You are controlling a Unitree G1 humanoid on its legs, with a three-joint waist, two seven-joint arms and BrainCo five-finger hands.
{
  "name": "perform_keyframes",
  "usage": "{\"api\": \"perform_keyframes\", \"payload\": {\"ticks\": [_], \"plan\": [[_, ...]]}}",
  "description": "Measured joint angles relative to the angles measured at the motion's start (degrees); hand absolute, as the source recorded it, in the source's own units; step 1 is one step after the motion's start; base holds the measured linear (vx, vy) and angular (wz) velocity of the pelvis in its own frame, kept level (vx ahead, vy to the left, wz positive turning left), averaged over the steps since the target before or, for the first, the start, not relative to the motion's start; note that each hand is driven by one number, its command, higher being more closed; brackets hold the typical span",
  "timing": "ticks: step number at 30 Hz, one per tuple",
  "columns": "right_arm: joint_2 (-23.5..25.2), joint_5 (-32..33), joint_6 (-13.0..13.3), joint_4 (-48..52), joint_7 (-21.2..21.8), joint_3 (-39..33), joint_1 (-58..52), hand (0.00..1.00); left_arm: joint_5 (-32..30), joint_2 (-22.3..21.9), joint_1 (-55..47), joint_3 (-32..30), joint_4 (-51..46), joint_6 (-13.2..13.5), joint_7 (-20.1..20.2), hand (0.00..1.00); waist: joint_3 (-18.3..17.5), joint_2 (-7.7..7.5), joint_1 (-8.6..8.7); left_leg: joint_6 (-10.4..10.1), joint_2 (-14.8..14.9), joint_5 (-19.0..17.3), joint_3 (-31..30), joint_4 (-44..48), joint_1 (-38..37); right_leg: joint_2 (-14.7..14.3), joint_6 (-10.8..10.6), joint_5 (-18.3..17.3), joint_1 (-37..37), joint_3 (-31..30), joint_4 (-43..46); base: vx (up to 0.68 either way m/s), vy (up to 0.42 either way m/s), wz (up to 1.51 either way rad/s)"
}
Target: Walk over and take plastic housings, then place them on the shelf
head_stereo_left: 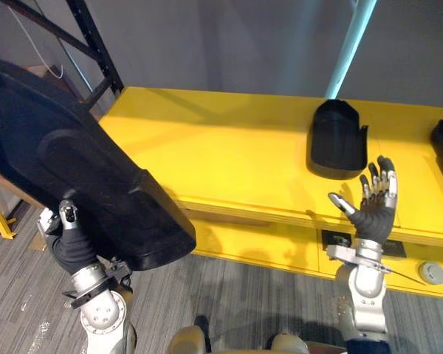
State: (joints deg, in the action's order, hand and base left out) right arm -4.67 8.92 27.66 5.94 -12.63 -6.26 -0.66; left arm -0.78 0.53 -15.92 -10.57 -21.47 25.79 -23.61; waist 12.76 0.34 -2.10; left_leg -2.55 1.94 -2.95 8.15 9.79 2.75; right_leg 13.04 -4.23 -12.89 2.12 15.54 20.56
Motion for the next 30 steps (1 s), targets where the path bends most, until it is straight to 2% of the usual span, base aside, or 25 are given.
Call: {"api": "perform_keyframes", "payload": {"ticks": [3, 6, 9, 10, 12, 13, 15, 18, 22, 24, 26, 28, 30], "plan": [[1.0, 0.5, -0.2, 0.0, -0.8, 0.0, -1.3, 0.00, -0.5, 0.1, 0.1, -0.2, 0.0, 0.0, 1.8, 1.00, 0.0, -0.34, 0.39, 0.1, -1.1, -0.4, 1.0, -0.7, -1.7, 0.7, -1.6, 1.3, -0.4, -2.1, -1.0, -0.07, 0.144, -0.34], [2.1, 3.3, -0.3, 0.2, 0.2, 0.6, -2.5, 0.00, -2.5, 0.6, 0.0, -2.7, -0.7, -1.5, 4.8, 1.00, -0.5, 0.11, 1.20, 0.3, -1.7, -0.1, 4.2, -3.9, -2.9, 0.2, -2.7, 5.5, -0.5, -5.0, -6.5, -0.04, 0.135, -0.54], [2.4, 1.0, -1.1, 1.9, 1.9, 3.3, -4.9, 0.00, -2.0, 4.5, 1.7, -4.5, -1.1, -6.1, 7.8, 1.00, -1.3, -0.04, 2.18, 0.3, -1.8, -0.1, 8.4, -6.3, -3.8, -0.4, -2.9, 10.5, -1.3, -7.2, -13.8, 0.00, 0.158, -0.63], [2.4, 1.0, -1.3, 2.8, 2.5, 3.8, -5.5, 0.00, -2.0, 5.2, 2.6, -4.5, -1.0, -7.3, 8.2, 1.00, -1.5, -0.17, 2.59, 0.3, -1.9, -0.1, 8.6, -6.4, -3.8, -0.5, -3.0, 10.9, -1.4, -7.4, -14.6, 0.02, 0.081, -0.28], [2.2, 0.9, -1.9, 5.2, 5.4, 5.0, -6.6, 0.00, -1.5, 8.3, 7.7, -4.3, 1.7, -11.8, 9.6, 1.00, -1.9, -0.51, 3.31, 0.6, -1.9, 0.1, 10.0, -7.1, -4.1, -0.6, -3.2, 12.2, -1.4, -8.0, -16.2, 0.04, 0.067, -0.24], [2.0, 1.0, -2.2, 5.3, 6.2, 5.1, -6.8, 0.00, -1.1, 9.0, 9.5, -4.2, 3.4, -13.2, 9.7, 1.00, -2.1, -0.53, 3.63, 0.8, -1.9, 0.2, 10.2, -7.2, -4.1, -0.7, -3.5, 12.5, -1.4, -8.0, -16.4, 0.05, 0.015, -0.15], [0.2, 1.6, -4.7, 5.3, 9.4, 5.5, -6.9, 0.00, 2.3, 11.3, 15.7, -4.3, 12.1, -18.3, 9.4, 1.00, -2.7, -0.10, 4.92, 0.9, -1.8, 0.3, 10.6, -7.1, -4.1, -1.2, -3.8, 13.2, -1.3, -8.5, -17.0, 0.05, -0.008, -0.12], [-3.0, 2.8, -6.9, 5.3, 13.2, 6.5, -6.8, 0.00, 8.3, 14.6, 23.2, -4.4, 25.9, -22.6, 9.0, 1.00, -2.8, 0.42, 6.49, 1.0, -1.2, 0.3, 11.7, -7.1, -3.5, -2.2, -3.6, 14.8, -0.9, -10.0, -18.9, 0.04, -0.008, -0.25], [-5.9, 5.1, -8.0, 5.3, 17.7, 7.0, -5.3, 0.00, 14.0, 17.9, 30.8, -4.4, 36.1, -24.7, 8.9, 1.00, -2.5, 0.91, 8.10, 1.0, -0.9, 0.3, 13.0, -7.2, -3.0, -2.9, -3.5, 16.3, 0.2, -12.4, -20.8, 0.00, -0.013, -0.31], [-7.3, 6.2, -8.0, 5.3, 20.1, 7.7, -4.1, 0.00, 16.8, 20.1, 35.3, -4.4, 39.0, -25.9, 8.9, 1.00, -1.8, 1.84, 9.34, 1.0, -1.1, 0.3, 13.0, -7.2, -2.5, -2.9, -3.5, 16.9, 0.9, -13.0, -21.4, -0.03, 0.000, -0.16], [-8.6, 6.6, -8.2, 5.4, 21.7, 9.2, -3.1, 0.00, 18.0, 22.6, 40.4, -4.3, 42.8, -27.3, 8.7, 1.00, -0.5, 2.99, 9.40, 1.0, -1.2, 0.3, 13.0, -7.2, -2.7, -3.1, -3.5, 17.2, 1.5, -14.3, -21.4, -0.04, -0.003, -0.27], [-10.1, 7.8, -8.8, 5.4, 22.7, 11.4, -1.6, 0.00, 18.2, 25.3, 44.2, -3.6, 46.6, -27.5, 8.6, 1.00, 1.0, 3.80, 9.48, 1.0, -0.9, 0.3, 12.9, -7.2, -2.5, -3.2, -3.5, 17.2, 2.3, -15.4, -21.3, -0.06, -0.032, -0.30], [-11.4, 8.7, -9.7, 5.5, 23.4, 13.5, -0.4, 0.00, 18.3, 28.1, 47.8, -1.6, 49.8, -28.8, 8.7, 1.00, 2.5, 4.31, 10.16, 1.0, -0.9, 0.3, 12.7, -7.2, -1.7, -3.2, -3.4, 17.3, 3.5, -15.9, -20.9, -0.07, -0.022, -0.14]]}}
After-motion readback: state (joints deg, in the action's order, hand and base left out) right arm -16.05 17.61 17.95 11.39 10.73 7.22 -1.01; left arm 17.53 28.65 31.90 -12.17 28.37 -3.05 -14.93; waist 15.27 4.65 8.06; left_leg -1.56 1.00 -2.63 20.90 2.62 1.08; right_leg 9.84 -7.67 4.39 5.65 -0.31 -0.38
